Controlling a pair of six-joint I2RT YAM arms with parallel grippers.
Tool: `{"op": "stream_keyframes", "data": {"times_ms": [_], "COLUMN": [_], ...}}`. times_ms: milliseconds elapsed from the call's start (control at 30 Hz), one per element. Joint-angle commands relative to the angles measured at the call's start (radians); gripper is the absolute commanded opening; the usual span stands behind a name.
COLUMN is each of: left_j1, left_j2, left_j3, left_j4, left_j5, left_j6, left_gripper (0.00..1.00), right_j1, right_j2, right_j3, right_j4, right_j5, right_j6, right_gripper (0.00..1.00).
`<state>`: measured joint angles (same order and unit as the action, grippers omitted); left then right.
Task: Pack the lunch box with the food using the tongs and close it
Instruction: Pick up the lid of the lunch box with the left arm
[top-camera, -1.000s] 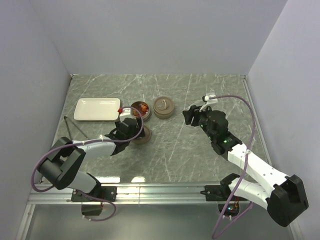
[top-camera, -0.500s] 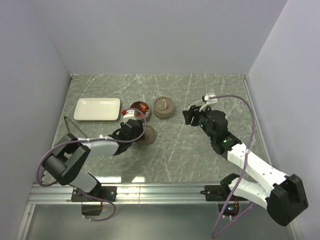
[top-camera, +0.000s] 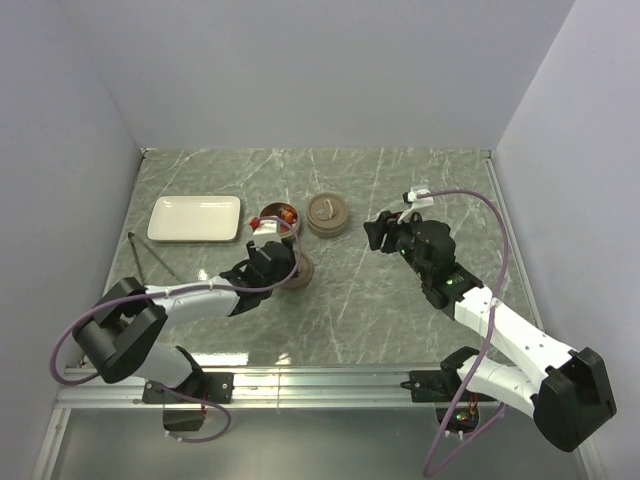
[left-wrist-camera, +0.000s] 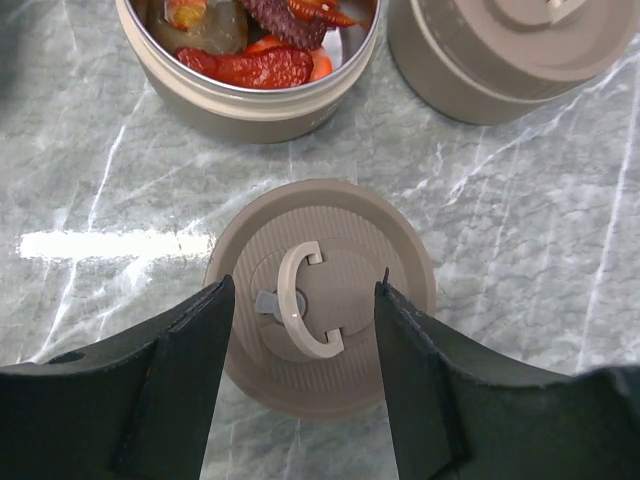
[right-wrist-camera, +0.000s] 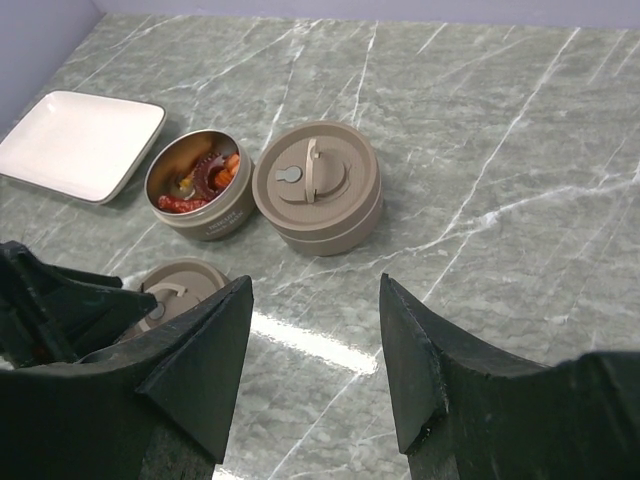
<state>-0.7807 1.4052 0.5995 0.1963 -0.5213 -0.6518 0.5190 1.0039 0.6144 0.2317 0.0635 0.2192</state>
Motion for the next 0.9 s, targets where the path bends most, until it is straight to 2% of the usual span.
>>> {"op": "stream_keyframes", "data": {"times_ms": [0, 233, 300, 367, 467, 567, 667, 867], "left_j1": [-0.005, -0.003, -0.005, -0.005, -0.005, -0.005, -0.005, -0.003], "left_j2": [0.049, 0.129, 0.132, 0.133, 0.132, 0.118, 0.098, 0.078], "left_j3": [0.048, 0.074, 0.072, 0.074, 0.082, 0.083, 0.086, 0.161], "left_j4": [0.008, 0.028, 0.043, 0.048, 0.034, 0.011, -0.003, -0.084], "left_j5": [0.003, 0.038, 0.046, 0.052, 0.044, 0.02, 0.001, -0.052], "left_j6": [-0.009, -0.008, -0.009, -0.006, -0.003, 0.001, 0.012, 0.081], "left_gripper": [0.63, 0.6, 0.53, 0.45, 0.15, 0.04, 0.0, 0.0], "right_j1": [-0.005, -0.005, -0.005, -0.005, -0.005, -0.005, -0.005, -0.007], "right_j2": [-0.011, -0.025, -0.024, -0.021, -0.021, -0.022, -0.021, -0.019], "right_j3": [0.005, -0.004, -0.005, -0.004, -0.005, -0.005, -0.007, -0.011], "right_j4": [0.041, 0.043, 0.044, 0.046, 0.046, 0.047, 0.047, 0.058], "right_j5": [-0.002, -0.002, -0.004, -0.005, -0.004, -0.005, -0.007, -0.011], "right_j6": [0.003, 0.002, 0.003, 0.002, 0.002, 0.002, 0.002, 0.003], "right_gripper": [0.61, 0.61, 0.61, 0.61, 0.61, 0.61, 0.61, 0.6]}}
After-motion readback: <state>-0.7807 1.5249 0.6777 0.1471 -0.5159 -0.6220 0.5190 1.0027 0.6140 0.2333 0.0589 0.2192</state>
